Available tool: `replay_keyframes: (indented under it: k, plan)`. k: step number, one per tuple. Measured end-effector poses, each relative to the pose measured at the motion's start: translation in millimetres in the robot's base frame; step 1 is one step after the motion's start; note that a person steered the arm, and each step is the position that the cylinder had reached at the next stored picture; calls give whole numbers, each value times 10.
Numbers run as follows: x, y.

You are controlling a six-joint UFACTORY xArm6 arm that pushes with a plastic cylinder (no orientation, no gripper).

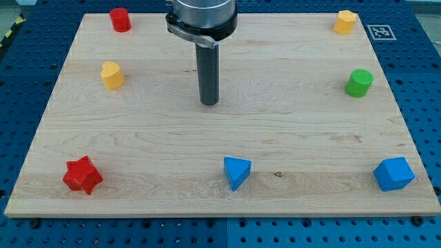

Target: Move the red star to right a bit up

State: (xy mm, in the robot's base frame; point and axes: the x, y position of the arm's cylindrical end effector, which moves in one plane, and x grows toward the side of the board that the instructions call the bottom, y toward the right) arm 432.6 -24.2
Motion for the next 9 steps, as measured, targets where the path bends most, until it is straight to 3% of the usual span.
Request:
replay_keyframes:
  k: [9]
  plan:
    - [-122,-171]
